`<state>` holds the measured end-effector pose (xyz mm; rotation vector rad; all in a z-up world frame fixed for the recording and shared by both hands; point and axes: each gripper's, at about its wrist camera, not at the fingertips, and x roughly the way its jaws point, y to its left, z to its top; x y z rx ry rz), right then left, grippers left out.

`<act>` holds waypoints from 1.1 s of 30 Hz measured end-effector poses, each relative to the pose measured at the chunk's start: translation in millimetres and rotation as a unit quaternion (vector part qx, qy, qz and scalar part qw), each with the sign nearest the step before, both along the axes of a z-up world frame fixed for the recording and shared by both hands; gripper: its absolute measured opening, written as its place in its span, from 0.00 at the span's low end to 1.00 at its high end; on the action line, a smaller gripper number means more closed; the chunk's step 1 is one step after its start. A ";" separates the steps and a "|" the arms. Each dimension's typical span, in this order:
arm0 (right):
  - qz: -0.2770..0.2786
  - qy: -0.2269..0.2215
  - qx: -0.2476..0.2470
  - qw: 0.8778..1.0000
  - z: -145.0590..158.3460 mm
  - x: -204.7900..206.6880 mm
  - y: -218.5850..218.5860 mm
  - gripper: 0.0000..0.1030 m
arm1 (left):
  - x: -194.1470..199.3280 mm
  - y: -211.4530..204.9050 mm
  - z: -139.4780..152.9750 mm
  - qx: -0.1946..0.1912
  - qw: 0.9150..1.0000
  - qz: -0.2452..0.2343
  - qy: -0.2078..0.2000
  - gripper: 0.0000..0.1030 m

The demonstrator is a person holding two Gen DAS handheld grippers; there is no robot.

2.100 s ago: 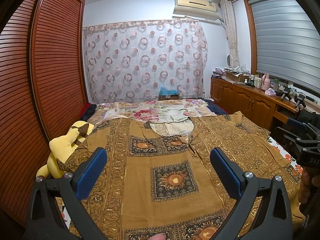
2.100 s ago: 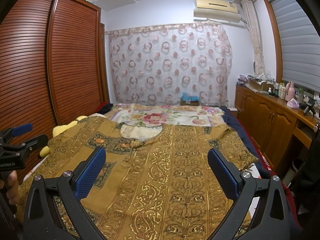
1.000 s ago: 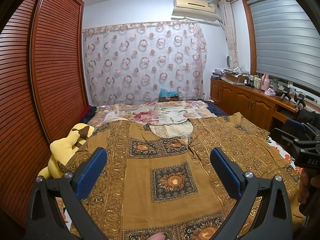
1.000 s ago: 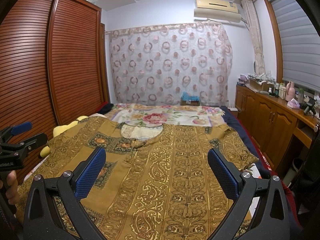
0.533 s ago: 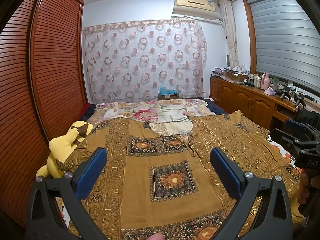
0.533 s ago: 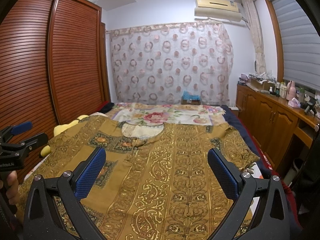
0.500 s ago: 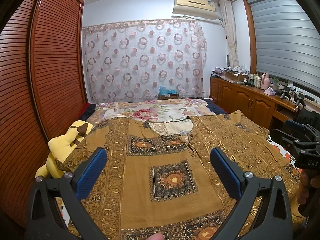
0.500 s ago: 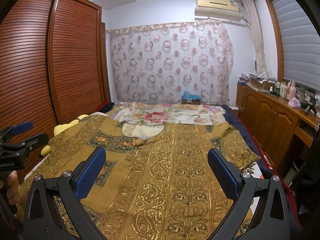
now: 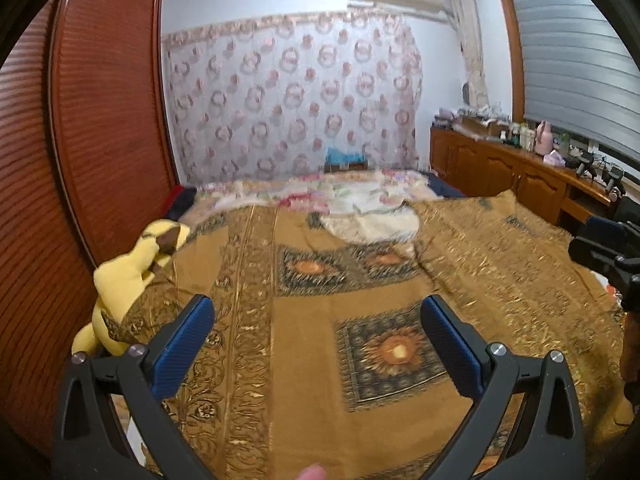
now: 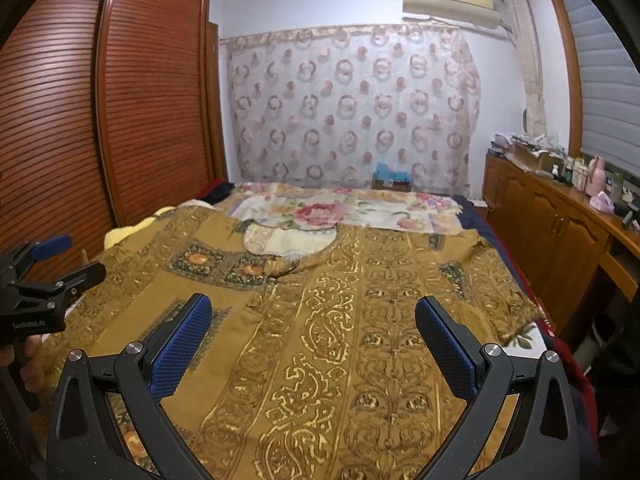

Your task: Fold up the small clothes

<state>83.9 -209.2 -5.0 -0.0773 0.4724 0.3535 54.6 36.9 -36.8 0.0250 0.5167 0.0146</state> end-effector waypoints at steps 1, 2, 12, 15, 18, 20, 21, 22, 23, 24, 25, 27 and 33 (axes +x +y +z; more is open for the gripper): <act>0.004 0.002 -0.003 1.000 -2.1 4.9 2.7 1.00 | 4.9 6.2 -3.1 -0.004 1.000 0.001 0.009 1.00; 0.006 0.004 -0.005 1.000 -4.2 8.7 4.5 1.00 | 8.0 10.5 -5.8 -0.008 1.000 0.002 0.014 1.00; 0.033 0.025 -0.012 0.999 -10.0 49.5 29.2 1.00 | 35.1 57.4 -18.1 -0.032 0.998 0.018 0.048 1.00; 0.041 0.033 -0.015 0.999 -8.6 61.9 36.0 1.00 | 39.9 72.2 -19.6 -0.039 0.997 0.021 0.059 1.00; 0.047 0.043 -0.015 0.998 -10.0 75.7 40.8 1.00 | 44.1 87.8 -23.3 -0.049 0.996 0.026 0.072 1.00; 0.053 0.054 -0.016 0.997 -13.0 85.0 44.5 1.00 | 46.1 99.7 -26.9 -0.061 0.994 0.028 0.082 0.96; 0.056 0.060 -0.017 0.996 -14.7 89.2 45.9 1.00 | 47.8 109.7 -29.5 -0.070 0.993 0.033 0.090 0.96; 0.059 0.065 -0.020 0.996 -16.2 93.4 47.1 1.00 | 48.4 116.1 -31.3 -0.076 0.992 0.037 0.094 0.95; 0.062 0.069 -0.023 0.995 -17.5 97.1 48.7 1.00 | 48.9 124.7 -33.3 -0.085 0.991 0.044 0.098 0.94; 0.065 0.074 -0.025 0.995 -19.2 100.9 49.9 1.00 | 49.0 130.8 -34.2 -0.092 0.989 0.048 0.100 0.94; 0.067 0.079 -0.027 0.994 -21.0 105.0 51.3 1.00 | 49.6 139.7 -36.2 -0.104 0.988 0.055 0.105 0.93; 0.071 0.091 -0.030 0.993 -25.2 112.9 54.0 1.00 | 50.8 154.8 -39.7 -0.125 0.984 0.067 0.110 0.89; 0.078 0.127 -0.047 0.988 -42.0 130.8 60.8 1.00 | 57.0 188.5 -55.1 -0.138 0.974 0.110 0.140 0.79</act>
